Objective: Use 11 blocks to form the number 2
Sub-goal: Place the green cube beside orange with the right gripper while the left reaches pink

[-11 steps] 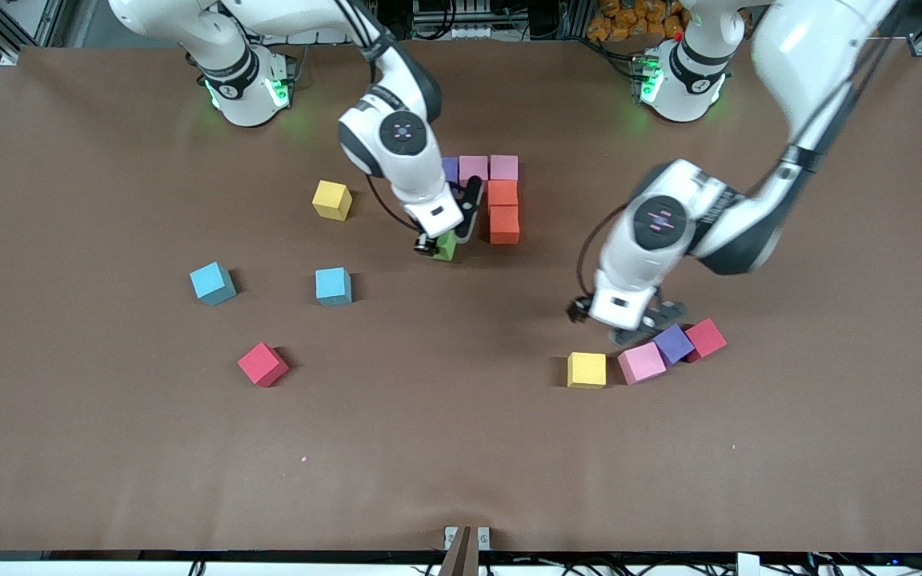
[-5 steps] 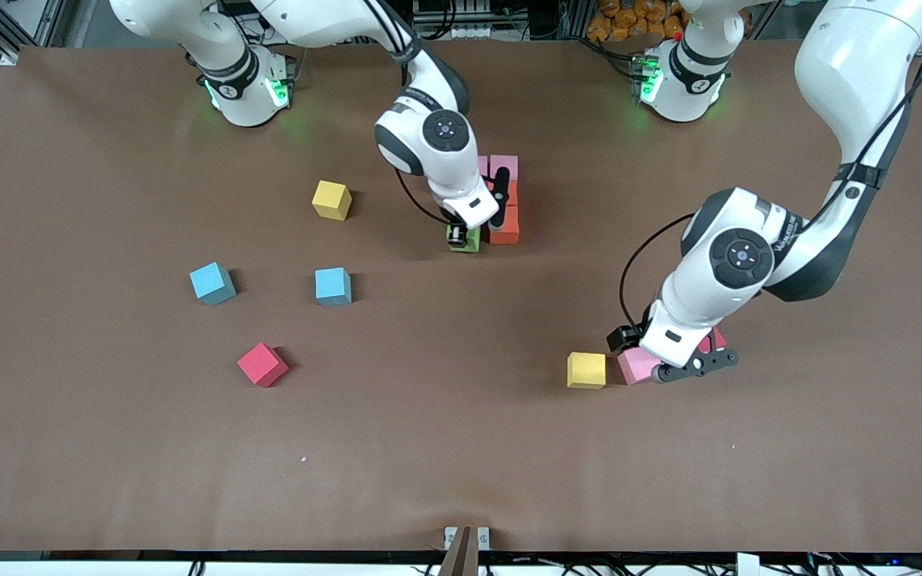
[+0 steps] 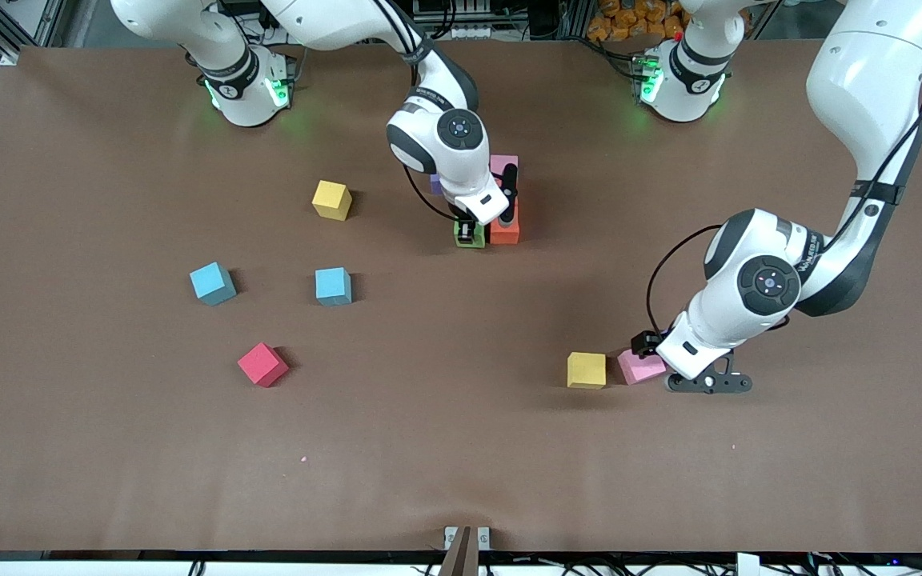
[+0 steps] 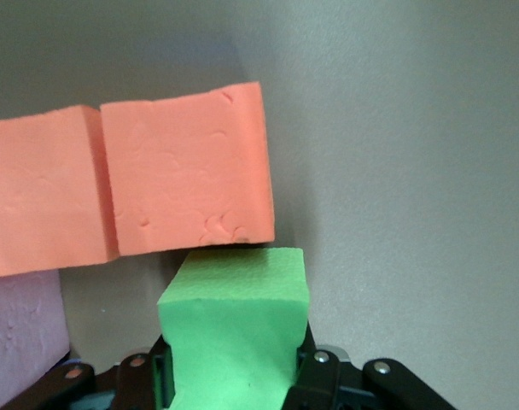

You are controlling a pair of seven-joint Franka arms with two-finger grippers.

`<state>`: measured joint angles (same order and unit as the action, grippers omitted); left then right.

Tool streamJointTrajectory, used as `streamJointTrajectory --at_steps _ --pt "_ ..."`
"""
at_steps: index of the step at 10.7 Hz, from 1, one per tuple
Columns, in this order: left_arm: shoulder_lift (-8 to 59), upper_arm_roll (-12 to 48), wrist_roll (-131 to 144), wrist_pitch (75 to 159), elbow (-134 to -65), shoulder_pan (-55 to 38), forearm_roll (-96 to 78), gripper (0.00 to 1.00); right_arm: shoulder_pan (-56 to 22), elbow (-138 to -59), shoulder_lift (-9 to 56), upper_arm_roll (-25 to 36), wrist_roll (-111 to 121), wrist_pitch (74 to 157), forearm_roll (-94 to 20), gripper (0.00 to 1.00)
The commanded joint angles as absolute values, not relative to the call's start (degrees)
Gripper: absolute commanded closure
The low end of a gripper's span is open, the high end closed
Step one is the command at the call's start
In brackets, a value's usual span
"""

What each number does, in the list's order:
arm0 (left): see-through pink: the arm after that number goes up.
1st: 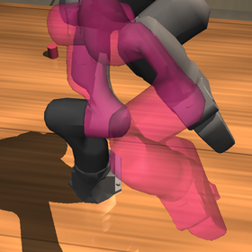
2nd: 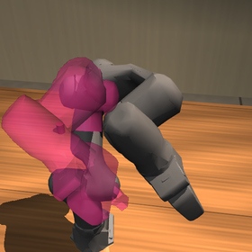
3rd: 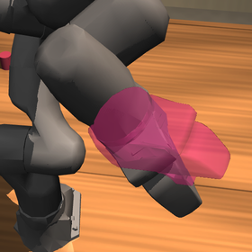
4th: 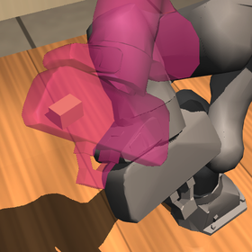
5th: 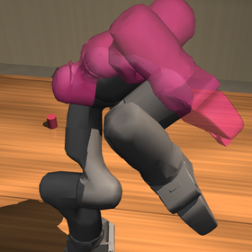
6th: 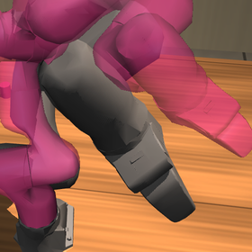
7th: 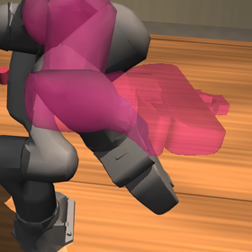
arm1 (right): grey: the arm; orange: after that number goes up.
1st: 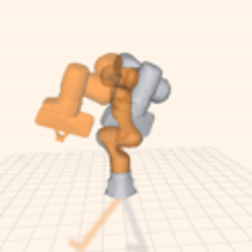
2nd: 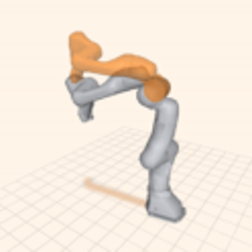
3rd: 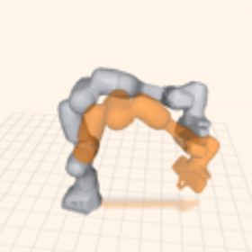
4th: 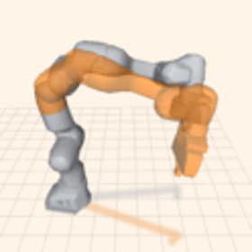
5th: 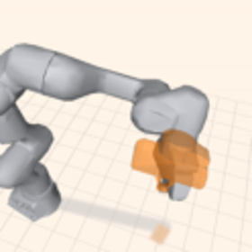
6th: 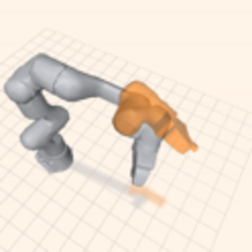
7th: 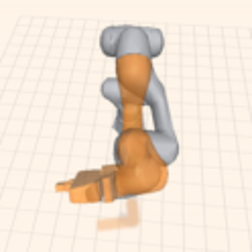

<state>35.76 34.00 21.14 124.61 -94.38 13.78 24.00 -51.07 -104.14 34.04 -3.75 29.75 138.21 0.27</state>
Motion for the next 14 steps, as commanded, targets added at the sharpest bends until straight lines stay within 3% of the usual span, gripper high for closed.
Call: streamJointTrajectory --at_steps 1,6,12,13,14 --pt "37.43 34.10 8.85 123.57 -91.94 13.53 25.31 0.00 -52.46 -101.87 35.42 -3.16 28.65 136.58 1.41 0.72" --pt "39.98 33.66 -17.36 124.45 -91.85 12.92 31.88 0.00 -52.73 -100.37 36.56 -3.16 27.43 136.49 1.41 0.72" --pt "41.92 33.66 -28.21 127.52 -91.84 11.86 32.34 0.00 -53.26 -100.46 36.65 -3.16 27.33 136.49 1.41 0.71" --pt "42.10 33.66 -29.69 129.53 -92.11 11.87 32.43 0.00 -53.26 -100.55 36.65 -3.16 27.33 136.49 1.41 0.70" --pt "42.71 33.66 -30.58 130.07 -92.20 12.04 32.52 0.00 -53.26 -100.63 36.65 -3.16 27.07 136.49 1.41 0.61"
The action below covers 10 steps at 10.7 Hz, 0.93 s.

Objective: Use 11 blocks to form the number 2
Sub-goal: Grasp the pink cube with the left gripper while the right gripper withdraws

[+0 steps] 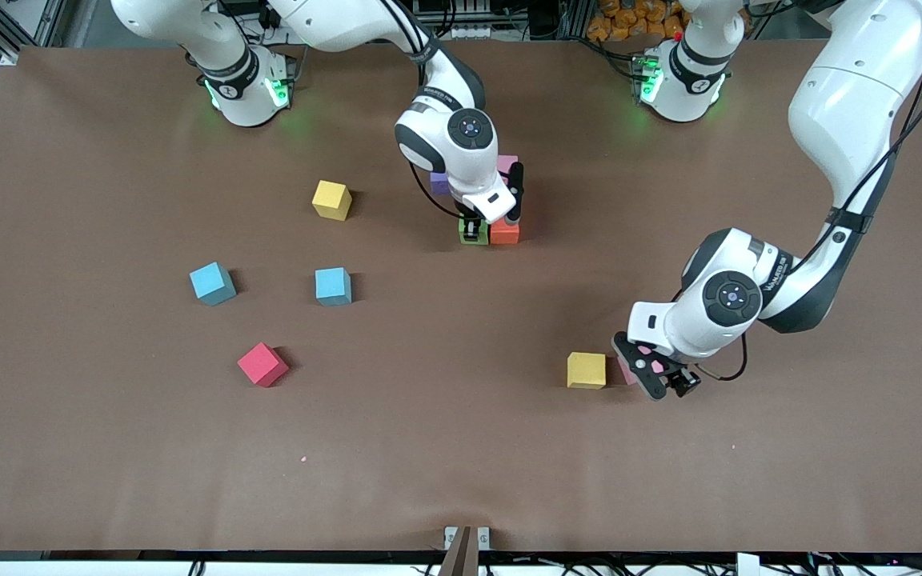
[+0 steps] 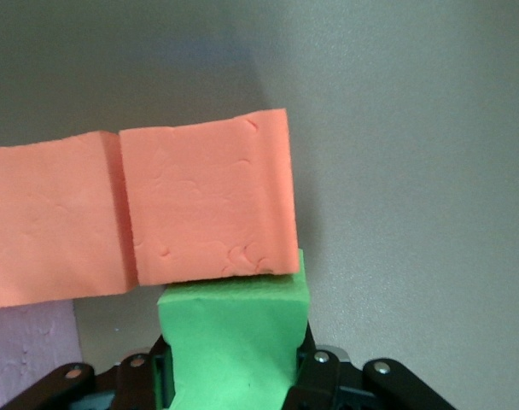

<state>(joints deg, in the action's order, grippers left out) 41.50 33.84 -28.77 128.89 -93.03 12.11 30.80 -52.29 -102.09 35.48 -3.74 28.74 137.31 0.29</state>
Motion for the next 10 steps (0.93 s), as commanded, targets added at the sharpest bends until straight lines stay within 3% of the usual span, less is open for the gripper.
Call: streamJointTrajectory --at_steps 1,2,10 --pt "42.80 33.66 -30.85 130.34 -92.11 11.78 32.43 0.00 -53.26 -100.72 36.74 -3.16 26.90 136.58 1.49 0.35" --pt "43.15 33.58 -31.11 130.52 -92.11 11.69 32.52 0.00 -53.26 -100.64 36.83 -3.16 26.98 136.67 1.67 0.00" --pt "44.65 33.66 -33.13 131.66 -93.34 12.39 31.90 0.00 -50.81 -100.28 33.76 -3.16 27.16 130.88 1.58 0.00"
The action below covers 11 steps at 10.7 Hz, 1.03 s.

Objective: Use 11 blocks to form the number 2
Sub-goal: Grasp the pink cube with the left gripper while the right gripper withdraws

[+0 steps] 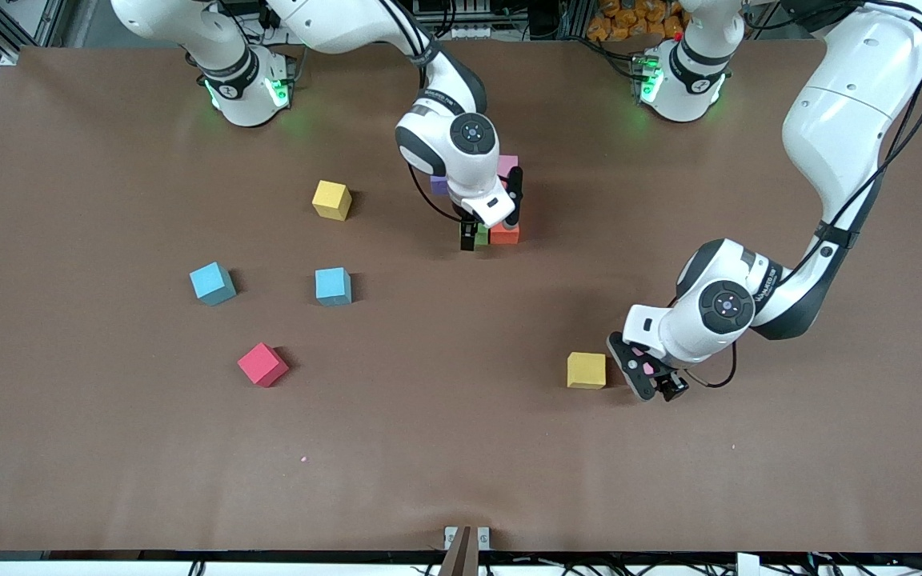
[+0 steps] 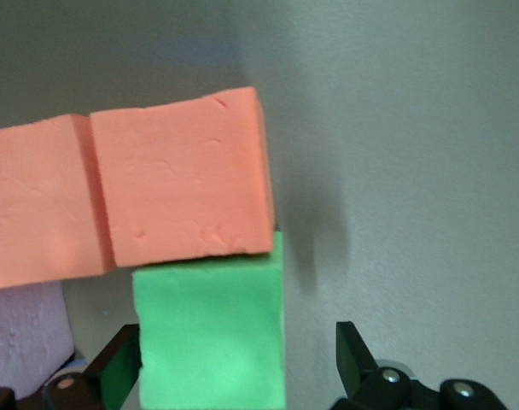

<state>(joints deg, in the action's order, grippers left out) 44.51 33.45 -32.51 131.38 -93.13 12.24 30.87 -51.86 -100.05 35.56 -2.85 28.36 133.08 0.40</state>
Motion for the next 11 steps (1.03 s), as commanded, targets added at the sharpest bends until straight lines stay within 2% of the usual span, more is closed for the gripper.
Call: streamJointTrajectory --at_steps 1,7,8,10,11 --pt "44.74 33.66 -33.13 131.66 -93.34 12.39 31.90 0.00 -50.71 -100.28 33.23 -3.16 26.90 130.00 1.58 0.00" --pt "45.09 33.58 -33.31 131.66 -93.43 12.31 32.34 0.01 -48.69 -100.28 27.17 -3.08 26.89 115.18 1.58 0.00" --pt "44.91 33.57 -33.31 131.66 -93.43 12.39 32.43 0.18 -47.30 -100.37 25.94 -3.08 27.16 112.27 1.58 0.00" --pt "44.91 33.58 -33.31 131.66 -93.78 12.39 32.43 0.43 -43.53 -100.28 24.35 -3.08 27.60 107.51 1.58 0.00" --pt "44.83 33.57 -33.31 131.57 -93.78 12.48 32.43 0.46 -41.42 -100.28 23.48 -3.25 27.60 104.97 1.50 0.00"
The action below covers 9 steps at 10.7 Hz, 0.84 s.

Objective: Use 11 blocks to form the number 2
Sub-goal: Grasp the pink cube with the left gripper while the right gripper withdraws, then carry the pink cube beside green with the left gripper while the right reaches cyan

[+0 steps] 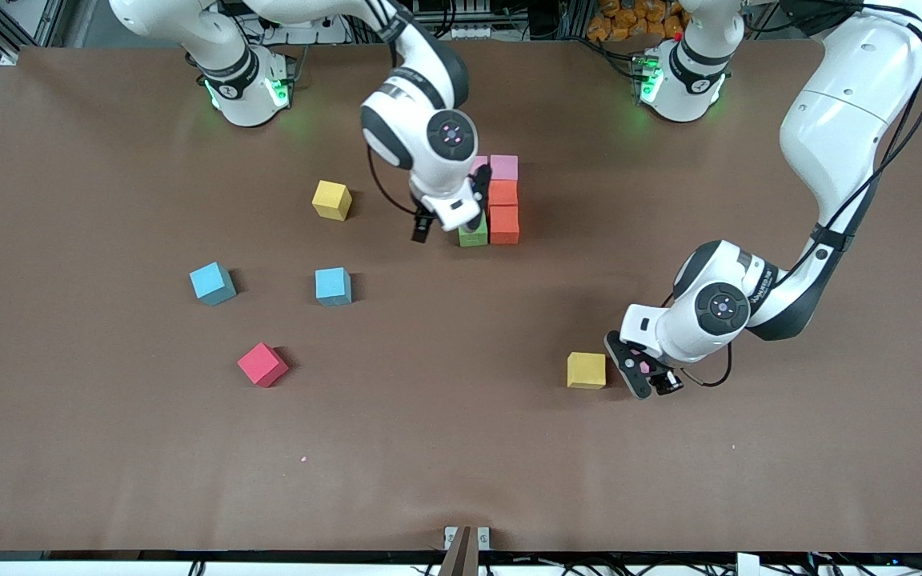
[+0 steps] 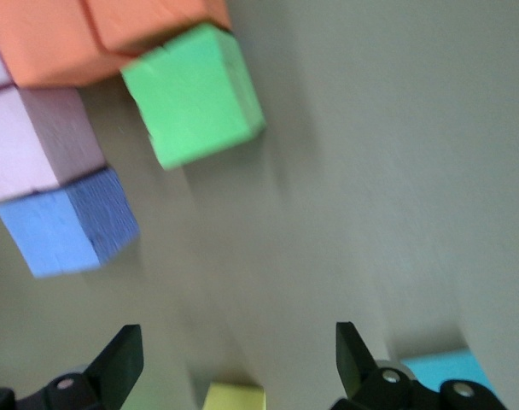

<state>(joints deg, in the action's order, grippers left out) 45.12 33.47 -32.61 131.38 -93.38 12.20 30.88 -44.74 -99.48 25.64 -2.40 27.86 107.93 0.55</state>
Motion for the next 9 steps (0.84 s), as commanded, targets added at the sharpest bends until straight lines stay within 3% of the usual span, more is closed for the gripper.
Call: streamJointTrajectory --at_steps 1,5,6,9 --pt "44.65 33.66 -33.40 131.49 -93.87 12.48 32.43 0.47 -40.70 -99.50 22.25 -3.16 27.60 101.20 1.49 0.00" --pt "42.46 35.50 -32.70 129.29 -93.34 12.39 31.47 0.52 -36.76 -92.64 19.34 -2.99 27.77 85.28 2.02 0.00" --pt "41.93 36.90 -32.61 129.20 -93.25 12.74 31.03 0.64 -35.87 -92.72 18.64 -2.99 28.21 85.34 1.93 0.00" --pt "39.65 37.53 -25.01 127.45 -92.72 10.65 24.44 0.70 -33.06 -93.25 17.06 -2.99 28.21 85.96 1.76 0.00"
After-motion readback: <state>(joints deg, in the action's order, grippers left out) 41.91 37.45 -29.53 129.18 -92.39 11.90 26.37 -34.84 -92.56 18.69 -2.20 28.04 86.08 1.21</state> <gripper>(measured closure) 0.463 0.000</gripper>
